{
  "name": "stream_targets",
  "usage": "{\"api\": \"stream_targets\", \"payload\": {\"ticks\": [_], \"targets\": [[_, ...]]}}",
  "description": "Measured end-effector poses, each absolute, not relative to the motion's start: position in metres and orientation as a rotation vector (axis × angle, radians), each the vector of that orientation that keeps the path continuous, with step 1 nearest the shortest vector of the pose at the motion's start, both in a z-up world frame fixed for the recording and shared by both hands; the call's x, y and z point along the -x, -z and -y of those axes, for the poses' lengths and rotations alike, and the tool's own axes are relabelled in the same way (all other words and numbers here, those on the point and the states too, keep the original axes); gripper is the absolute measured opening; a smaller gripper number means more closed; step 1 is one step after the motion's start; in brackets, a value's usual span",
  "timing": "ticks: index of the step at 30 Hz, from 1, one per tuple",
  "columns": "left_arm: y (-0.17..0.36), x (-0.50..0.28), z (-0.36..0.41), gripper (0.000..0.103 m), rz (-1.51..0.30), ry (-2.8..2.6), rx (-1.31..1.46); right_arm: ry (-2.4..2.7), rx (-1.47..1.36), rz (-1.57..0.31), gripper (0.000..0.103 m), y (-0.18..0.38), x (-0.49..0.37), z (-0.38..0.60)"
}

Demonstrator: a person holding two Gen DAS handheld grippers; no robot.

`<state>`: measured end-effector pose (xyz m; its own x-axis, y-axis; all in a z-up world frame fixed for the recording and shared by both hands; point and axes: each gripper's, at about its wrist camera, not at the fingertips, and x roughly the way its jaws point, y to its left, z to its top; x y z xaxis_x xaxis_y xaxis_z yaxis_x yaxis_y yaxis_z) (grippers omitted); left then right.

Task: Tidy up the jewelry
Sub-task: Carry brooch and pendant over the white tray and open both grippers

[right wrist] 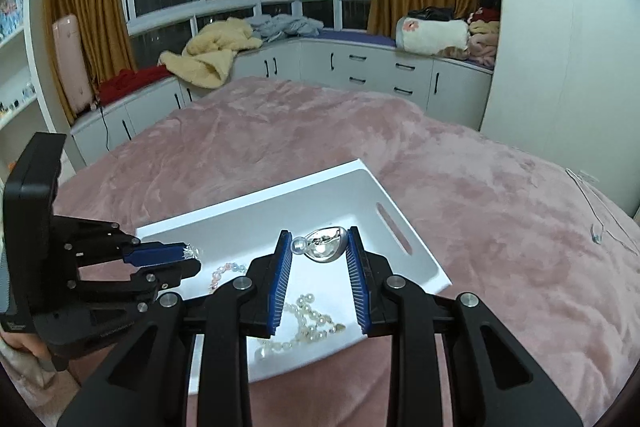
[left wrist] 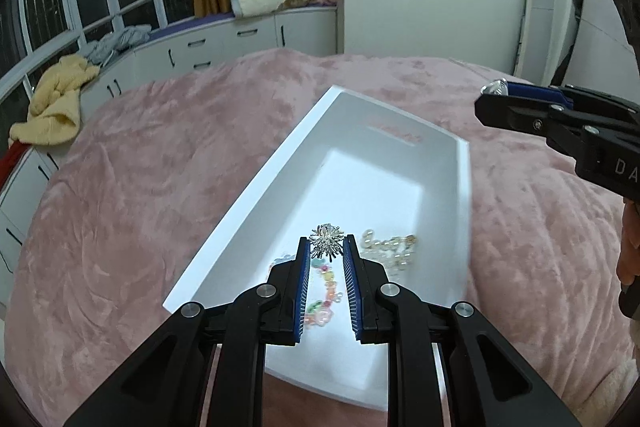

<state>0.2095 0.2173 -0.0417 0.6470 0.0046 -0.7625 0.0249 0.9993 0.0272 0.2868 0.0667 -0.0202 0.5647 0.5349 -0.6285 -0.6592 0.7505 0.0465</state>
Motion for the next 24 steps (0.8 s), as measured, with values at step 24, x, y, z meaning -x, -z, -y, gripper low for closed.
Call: {"api": "stream_targets", "payload": {"ticks": [24], "targets": [[0.073,-0.232,-0.232,0.058,-0.909,-0.010,-0.070,-0.631,0.193,-0.757,0.063,0.061,-0.324,-0.116]]}}
